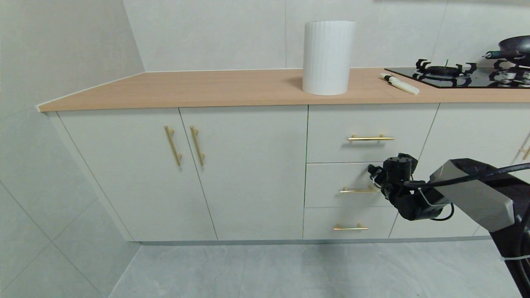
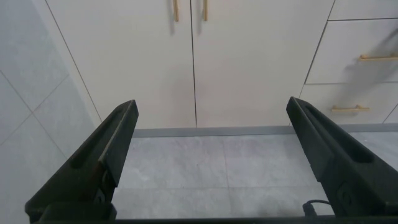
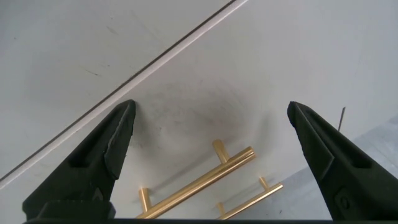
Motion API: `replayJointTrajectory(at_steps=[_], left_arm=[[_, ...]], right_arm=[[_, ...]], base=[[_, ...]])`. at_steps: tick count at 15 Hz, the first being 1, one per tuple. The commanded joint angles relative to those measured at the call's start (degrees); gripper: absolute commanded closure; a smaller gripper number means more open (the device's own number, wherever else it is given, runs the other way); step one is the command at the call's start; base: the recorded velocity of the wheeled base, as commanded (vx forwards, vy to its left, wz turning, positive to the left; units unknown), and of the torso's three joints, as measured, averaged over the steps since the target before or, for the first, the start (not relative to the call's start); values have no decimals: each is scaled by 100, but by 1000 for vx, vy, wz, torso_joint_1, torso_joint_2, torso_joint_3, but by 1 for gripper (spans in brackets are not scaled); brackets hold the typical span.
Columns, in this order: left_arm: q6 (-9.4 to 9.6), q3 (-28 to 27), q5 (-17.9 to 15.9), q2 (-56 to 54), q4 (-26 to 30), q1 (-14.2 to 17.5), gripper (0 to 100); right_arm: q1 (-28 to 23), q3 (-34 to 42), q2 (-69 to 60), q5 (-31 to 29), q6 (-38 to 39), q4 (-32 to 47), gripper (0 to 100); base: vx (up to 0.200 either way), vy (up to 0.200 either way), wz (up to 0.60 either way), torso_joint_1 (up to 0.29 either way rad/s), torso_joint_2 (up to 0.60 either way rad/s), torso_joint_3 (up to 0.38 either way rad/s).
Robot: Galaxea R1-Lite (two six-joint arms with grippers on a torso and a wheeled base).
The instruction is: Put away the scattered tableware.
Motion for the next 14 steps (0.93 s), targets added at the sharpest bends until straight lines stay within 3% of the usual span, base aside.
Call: replayJointTrajectory(at_steps=[1, 2, 6, 8, 13, 14], left_arm=[[0, 1, 1, 1, 0, 2, 0], [0, 1, 1, 1, 0, 2, 0], [0, 1, 1, 1, 0, 2, 0], [0, 1, 1, 1, 0, 11, 0], [0, 1, 1, 1, 0, 2, 0], [0, 1, 1, 1, 0, 2, 0]], right_arm=[[3, 172, -137, -20, 25, 4, 0], [3, 409, -313, -3, 25, -5, 0], [126, 3072, -3213, 700, -98, -57, 0], [187, 4083, -4786, 753, -687, 22, 0], [187, 5656, -7502, 727, -1970, 285, 0], [178, 5972, -8504, 753, -2330, 865, 0]], base=[[0, 0, 0, 0, 0, 0], [0, 0, 0, 0, 0, 0], [0, 0, 0, 0, 0, 0], [0, 0, 0, 0, 0, 0], [0, 0, 0, 0, 0, 0], [0, 0, 0, 0, 0, 0]])
